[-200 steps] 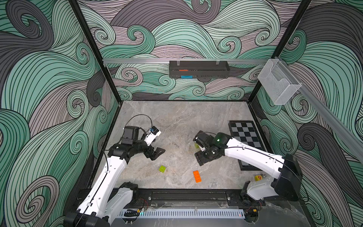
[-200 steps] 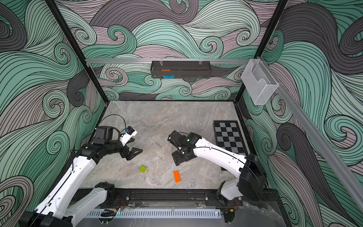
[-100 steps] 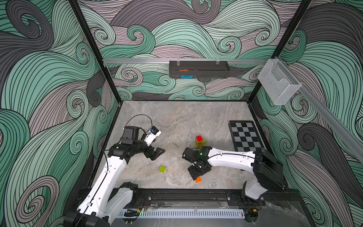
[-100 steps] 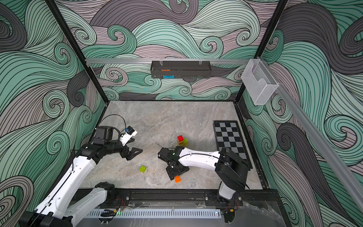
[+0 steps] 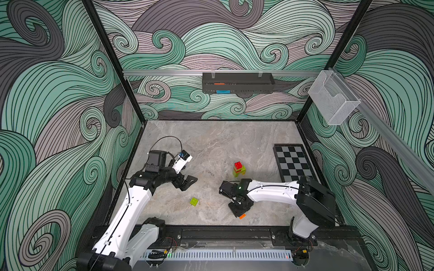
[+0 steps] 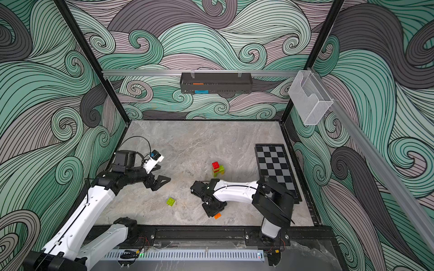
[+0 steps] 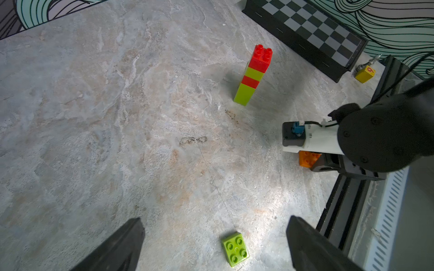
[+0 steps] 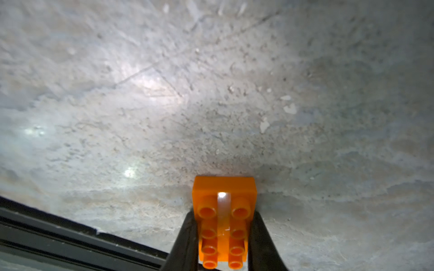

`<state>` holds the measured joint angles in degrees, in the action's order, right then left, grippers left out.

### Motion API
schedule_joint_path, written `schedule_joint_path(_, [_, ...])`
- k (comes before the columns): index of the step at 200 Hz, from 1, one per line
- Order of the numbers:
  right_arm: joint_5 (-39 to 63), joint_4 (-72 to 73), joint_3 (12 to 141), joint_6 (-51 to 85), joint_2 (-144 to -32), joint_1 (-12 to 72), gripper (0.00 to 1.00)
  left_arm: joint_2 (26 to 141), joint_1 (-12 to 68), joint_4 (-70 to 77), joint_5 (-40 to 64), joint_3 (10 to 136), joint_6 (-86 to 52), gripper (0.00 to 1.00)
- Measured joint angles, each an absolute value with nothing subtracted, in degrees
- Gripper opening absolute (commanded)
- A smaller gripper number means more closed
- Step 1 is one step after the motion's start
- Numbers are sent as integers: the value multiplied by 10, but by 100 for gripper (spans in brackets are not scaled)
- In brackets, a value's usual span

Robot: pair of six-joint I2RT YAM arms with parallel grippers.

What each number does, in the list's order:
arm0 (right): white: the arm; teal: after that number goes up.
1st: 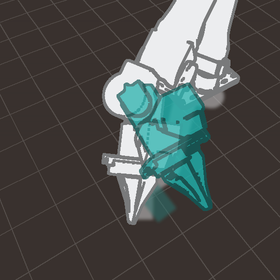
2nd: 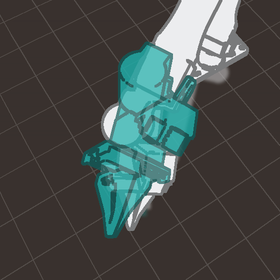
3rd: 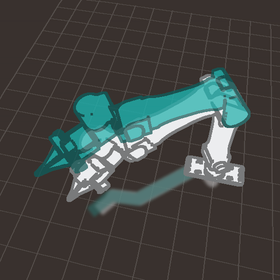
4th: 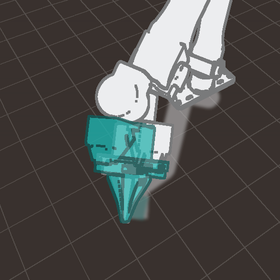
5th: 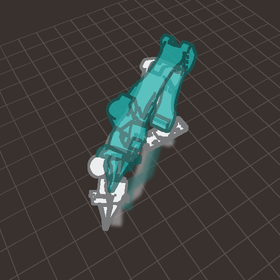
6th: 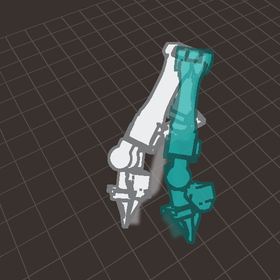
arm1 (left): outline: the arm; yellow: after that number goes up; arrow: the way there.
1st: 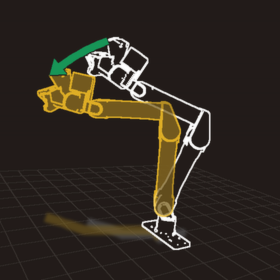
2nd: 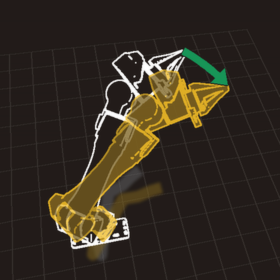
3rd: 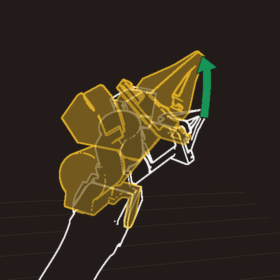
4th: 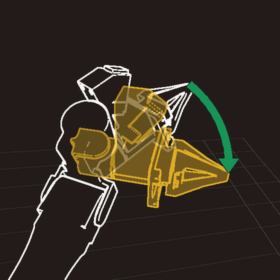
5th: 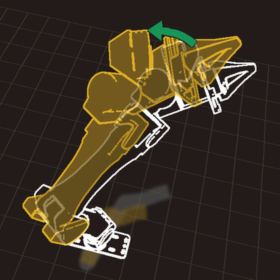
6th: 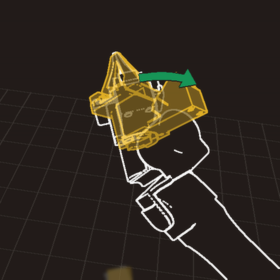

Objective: Assemble a giraffe with lego
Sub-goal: Pick up the lego brick from the center of the board.

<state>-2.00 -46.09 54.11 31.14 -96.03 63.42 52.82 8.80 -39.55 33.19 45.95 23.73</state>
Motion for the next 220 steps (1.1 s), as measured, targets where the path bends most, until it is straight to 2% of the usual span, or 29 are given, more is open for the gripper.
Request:
schedule_joint_path(49, [-44, -460, 540, 244, -936, 638, 7, 536, 89, -380, 309, 461, 155, 99])
schedule_joint_path(83, [-76, -465, 560, 161, -836, 631, 0, 575, 110, -387, 310, 500, 87, 99])
schedule_joint_path(117, [-87, -454, 591, 61, -728, 594, 0, 643, 126, -380, 362, 554, 6, 98])
schedule_joint_path(131, [-85, -444, 593, 18, -693, 578, 0, 674, 134, -372, 398, 560, -31, 95])
schedule_joint_path(147, [-79, -436, 594, -25, -667, 564, 0, 704, 145, -358, 437, 561, -67, 87])
schedule_joint_path(184, [-59, -421, 594, -100, -660, 548, 0, 752, 206, -329, 510, 569, -114, 85])
schedule_joint_path(220, [-41, -408, 594, -132, -674, 546, 0, 784, 261, -308, 547, 598, -138, 77])
